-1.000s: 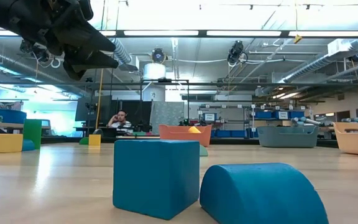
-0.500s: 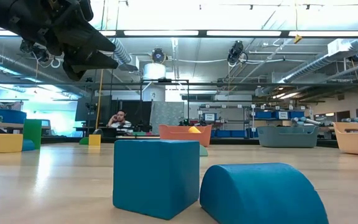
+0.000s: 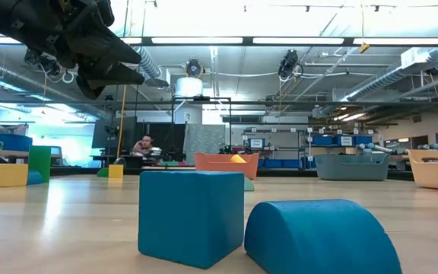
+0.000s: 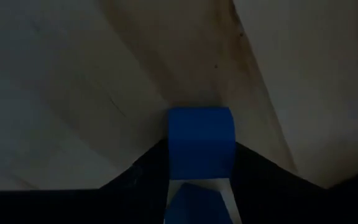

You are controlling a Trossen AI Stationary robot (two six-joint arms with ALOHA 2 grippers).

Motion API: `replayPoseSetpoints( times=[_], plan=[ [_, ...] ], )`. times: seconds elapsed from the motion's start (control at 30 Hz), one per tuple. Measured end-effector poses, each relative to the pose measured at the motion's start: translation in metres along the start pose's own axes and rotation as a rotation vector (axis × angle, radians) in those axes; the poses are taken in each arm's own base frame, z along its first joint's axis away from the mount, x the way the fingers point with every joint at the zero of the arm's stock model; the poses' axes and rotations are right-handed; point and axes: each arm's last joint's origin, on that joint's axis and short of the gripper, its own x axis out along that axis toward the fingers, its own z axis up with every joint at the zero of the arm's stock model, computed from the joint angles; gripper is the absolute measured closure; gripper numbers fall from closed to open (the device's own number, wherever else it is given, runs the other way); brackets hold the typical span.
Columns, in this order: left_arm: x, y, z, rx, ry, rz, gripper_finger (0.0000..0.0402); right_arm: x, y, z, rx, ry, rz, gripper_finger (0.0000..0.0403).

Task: Sort blocks by size
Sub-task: Put the blue half circle block into the blue bin

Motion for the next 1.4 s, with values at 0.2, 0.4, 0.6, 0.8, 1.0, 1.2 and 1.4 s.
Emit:
replayPoseSetpoints(
  times=[0.2, 0.4, 0.6, 0.8, 1.0, 1.2, 1.4],
  plan=[
    [0.0, 0.0, 0.0, 0.0, 0.0, 0.0, 0.0188, -0.019, 0.016, 0.005, -0.035, -0.186, 0.059, 0.0256],
    [0.0, 0.0, 0.0, 0.0, -0.002, 0.002, 0.0188, -0.05, 0.028, 0.022, -0.08, -0.401, 0.111, 0.0256],
    [0.0, 0.0, 0.0, 0.0, -0.007, 0.011, 0.0188, -0.082, 0.016, 0.052, -0.115, -0.567, 0.117, 0.0253],
    [0.0, 0.0, 0.0, 0.001, -0.006, 0.012, 0.0188, -0.114, -0.023, 0.09, -0.147, -0.643, 0.065, 0.0253],
    [0.0, 0.0, 0.0, 0.02, -0.006, 0.012, 0.0188, -0.144, -0.081, 0.127, -0.095, -0.716, -0.023, 0.0253],
    [0.0, 0.0, 0.0, 0.02, -0.006, 0.012, 0.0188, -0.154, -0.149, 0.153, 0.034, -0.713, -0.066, 0.0253],
    [0.0, 0.0, 0.0, 0.02, -0.006, 0.011, 0.0188, -0.138, -0.218, 0.169, 0.295, -0.65, -0.122, 0.0253]
  ],
)
